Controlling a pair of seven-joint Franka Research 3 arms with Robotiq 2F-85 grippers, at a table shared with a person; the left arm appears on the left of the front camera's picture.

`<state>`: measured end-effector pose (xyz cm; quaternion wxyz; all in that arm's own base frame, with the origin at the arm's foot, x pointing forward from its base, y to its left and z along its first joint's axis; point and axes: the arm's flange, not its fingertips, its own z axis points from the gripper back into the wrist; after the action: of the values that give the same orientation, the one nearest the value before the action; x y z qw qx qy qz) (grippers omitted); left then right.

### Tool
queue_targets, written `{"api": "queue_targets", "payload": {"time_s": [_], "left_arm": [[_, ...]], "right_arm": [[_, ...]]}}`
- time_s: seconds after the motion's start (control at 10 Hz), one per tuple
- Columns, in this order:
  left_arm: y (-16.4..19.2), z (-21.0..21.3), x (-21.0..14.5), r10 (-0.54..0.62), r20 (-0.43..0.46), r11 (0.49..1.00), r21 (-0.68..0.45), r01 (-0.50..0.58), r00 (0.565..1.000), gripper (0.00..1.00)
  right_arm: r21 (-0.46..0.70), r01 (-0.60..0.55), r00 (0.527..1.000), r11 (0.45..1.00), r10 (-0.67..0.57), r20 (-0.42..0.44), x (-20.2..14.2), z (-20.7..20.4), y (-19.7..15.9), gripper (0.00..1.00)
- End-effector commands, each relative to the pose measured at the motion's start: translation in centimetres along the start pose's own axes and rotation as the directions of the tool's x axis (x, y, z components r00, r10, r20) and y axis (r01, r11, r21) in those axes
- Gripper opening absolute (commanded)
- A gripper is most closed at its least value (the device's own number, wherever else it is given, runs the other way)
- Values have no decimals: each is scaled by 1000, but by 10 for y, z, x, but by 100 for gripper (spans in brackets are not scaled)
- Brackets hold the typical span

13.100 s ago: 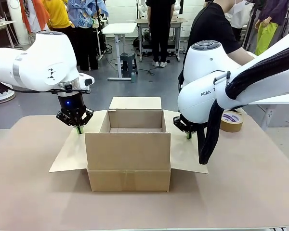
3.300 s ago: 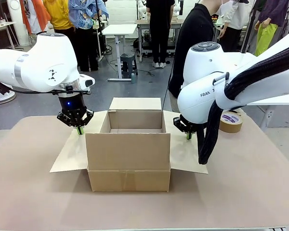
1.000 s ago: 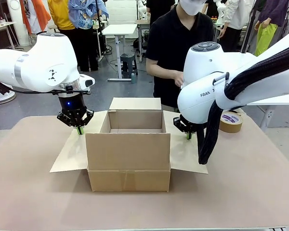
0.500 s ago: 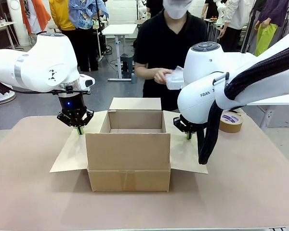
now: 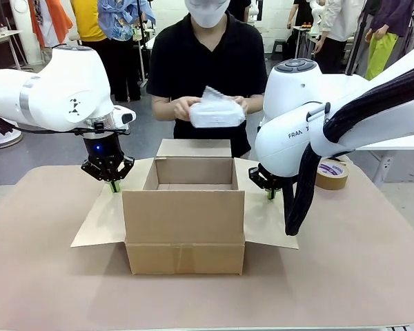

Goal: Wrap the clocks to prevent damage.
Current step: Once the human has placed the objects inside and stepped back, release both hands from the side flaps of the Package Box.

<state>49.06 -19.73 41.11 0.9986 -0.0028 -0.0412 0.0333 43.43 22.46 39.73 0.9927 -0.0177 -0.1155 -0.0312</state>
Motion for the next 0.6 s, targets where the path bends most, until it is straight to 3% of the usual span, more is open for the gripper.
{"api": "queue_targets", "payload": {"time_s": [0.0,0.5], "left_arm": [[0,-1,0,6,-2,1000,1,-6,1000,0],[0,-1,0,6,-2,1000,1,-6,1000,0]], "right_arm": [[0,1,1000,1000,-1,0,0,0,0,1],[0,1,1000,1000,-1,0,0,0,0,1]]}}
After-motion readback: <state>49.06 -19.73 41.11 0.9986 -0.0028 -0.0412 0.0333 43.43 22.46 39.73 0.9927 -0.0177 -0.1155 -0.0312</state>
